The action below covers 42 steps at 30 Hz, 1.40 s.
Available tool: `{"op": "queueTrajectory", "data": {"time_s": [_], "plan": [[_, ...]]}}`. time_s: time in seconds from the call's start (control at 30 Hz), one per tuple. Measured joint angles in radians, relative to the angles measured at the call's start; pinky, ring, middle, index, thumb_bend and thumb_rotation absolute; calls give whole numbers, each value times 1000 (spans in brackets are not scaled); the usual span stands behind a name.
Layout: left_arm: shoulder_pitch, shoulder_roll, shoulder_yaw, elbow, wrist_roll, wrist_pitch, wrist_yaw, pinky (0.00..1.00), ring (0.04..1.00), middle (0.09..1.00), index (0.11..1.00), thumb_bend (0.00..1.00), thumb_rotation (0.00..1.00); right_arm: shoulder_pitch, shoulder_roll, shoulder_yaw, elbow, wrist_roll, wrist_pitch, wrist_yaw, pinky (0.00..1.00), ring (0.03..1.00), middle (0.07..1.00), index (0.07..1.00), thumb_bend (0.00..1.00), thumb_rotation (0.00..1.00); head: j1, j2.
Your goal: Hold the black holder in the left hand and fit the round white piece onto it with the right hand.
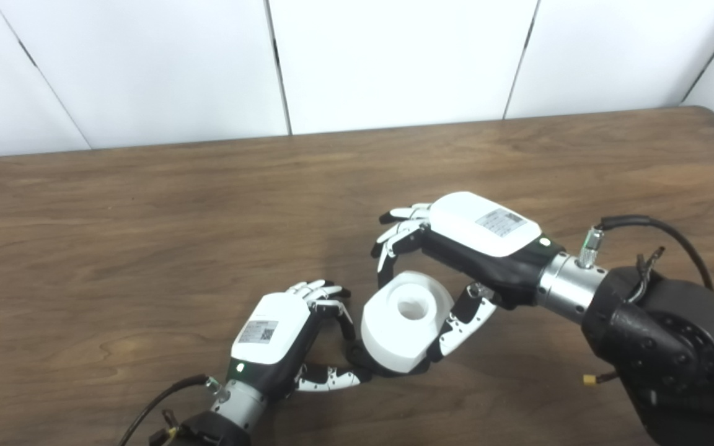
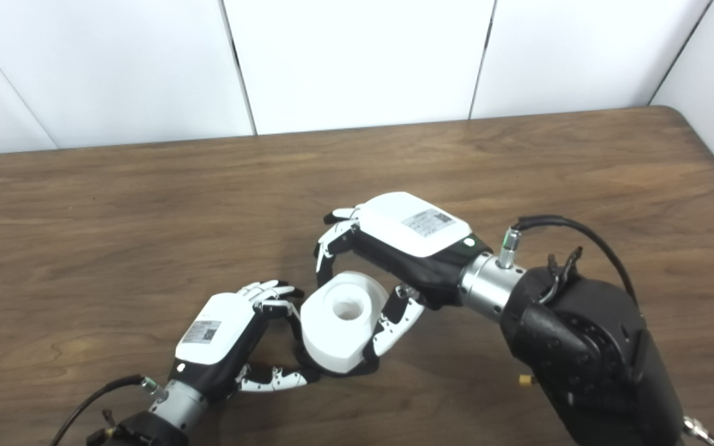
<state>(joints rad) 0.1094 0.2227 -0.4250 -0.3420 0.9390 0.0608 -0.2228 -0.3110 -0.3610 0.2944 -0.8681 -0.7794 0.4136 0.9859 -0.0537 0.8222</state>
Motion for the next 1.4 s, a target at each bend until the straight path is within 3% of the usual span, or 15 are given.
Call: {"op": "queueTrajectory", "data": {"time_s": [0.23,0.87,1.4], "plan": [[-3,0,-3,-2,1,6,-7,865,885,824,490,517,50,19,32,18,18,-22,-27,-10,934,914,786,482,524,134,6,3],[-3,0,-3,-5,3,7,-10,863,886,820,490,517,49,55,45,27,72,-96,-147,-43,924,914,788,483,524,133,3,5],[-3,-1,-2,-13,3,15,-23,871,890,826,490,517,50,58,46,33,72,-111,-172,-37,866,912,784,483,524,132,0,11]]}}
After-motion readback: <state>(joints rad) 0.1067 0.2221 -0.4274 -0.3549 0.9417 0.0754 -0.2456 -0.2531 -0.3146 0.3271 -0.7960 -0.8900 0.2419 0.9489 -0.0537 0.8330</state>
